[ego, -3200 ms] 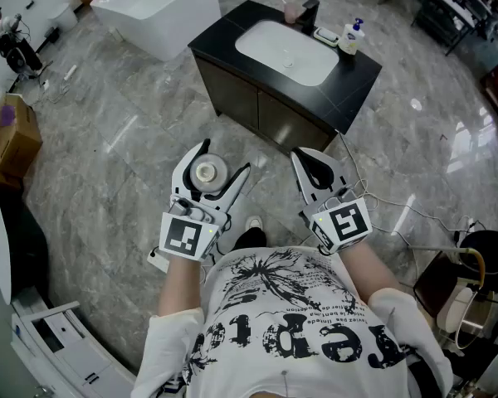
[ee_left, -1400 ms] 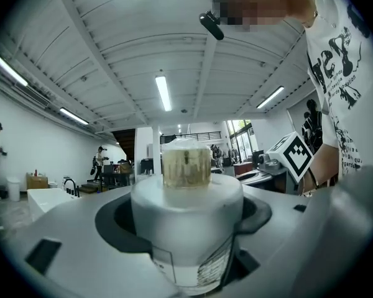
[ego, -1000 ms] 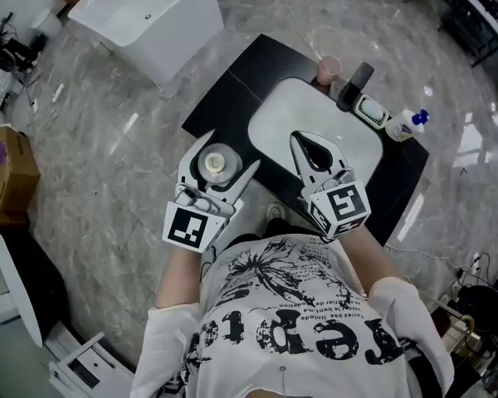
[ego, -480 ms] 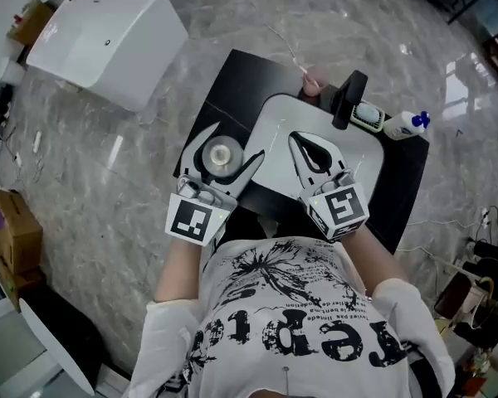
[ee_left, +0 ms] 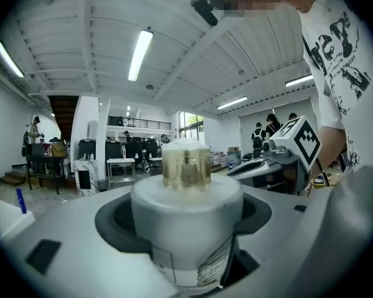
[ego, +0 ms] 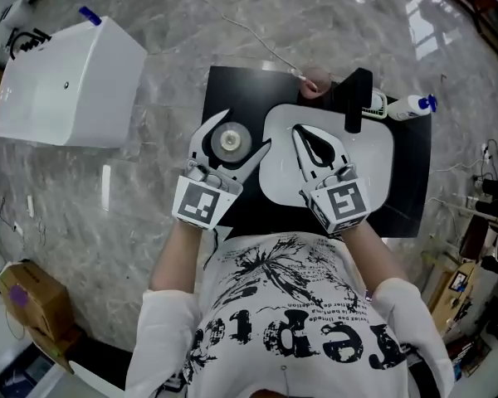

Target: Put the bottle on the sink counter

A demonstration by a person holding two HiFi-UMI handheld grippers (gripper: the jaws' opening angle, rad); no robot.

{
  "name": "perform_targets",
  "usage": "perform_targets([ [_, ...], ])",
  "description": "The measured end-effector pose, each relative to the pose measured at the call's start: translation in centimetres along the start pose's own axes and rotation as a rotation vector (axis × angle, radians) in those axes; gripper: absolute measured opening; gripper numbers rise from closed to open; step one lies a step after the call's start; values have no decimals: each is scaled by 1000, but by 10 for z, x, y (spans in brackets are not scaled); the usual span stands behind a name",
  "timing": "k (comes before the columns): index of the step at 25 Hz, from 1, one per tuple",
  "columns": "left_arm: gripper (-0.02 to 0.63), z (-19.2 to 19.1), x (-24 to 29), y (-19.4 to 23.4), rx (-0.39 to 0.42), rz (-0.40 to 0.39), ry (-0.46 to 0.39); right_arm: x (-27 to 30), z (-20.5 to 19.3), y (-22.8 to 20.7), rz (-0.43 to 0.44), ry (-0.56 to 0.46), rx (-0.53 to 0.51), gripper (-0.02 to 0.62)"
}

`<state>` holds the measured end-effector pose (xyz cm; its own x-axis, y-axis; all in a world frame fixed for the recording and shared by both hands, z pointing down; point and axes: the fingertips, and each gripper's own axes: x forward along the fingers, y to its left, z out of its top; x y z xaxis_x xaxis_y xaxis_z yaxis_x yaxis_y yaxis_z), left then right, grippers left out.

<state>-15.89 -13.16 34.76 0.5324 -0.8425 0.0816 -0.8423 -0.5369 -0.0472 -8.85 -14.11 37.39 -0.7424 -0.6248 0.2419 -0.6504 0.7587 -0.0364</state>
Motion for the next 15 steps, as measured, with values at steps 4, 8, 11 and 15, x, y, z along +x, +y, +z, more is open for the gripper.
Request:
perform_targets([
  [4, 345, -36, 22, 26, -19, -79, 42, 26, -16, -6, -67, 27, 6, 14],
  [8, 345, -75, 48, 44, -38, -125, 106, 53, -33, -20, -101, 32, -17, 15],
  [11, 345, -101, 69, 56, -45, -148, 139, 70, -48, -33, -126, 45, -3, 15],
  [15, 345, -133, 99, 71, -68, -171, 168, 89, -64, -49, -143, 61, 12, 15],
])
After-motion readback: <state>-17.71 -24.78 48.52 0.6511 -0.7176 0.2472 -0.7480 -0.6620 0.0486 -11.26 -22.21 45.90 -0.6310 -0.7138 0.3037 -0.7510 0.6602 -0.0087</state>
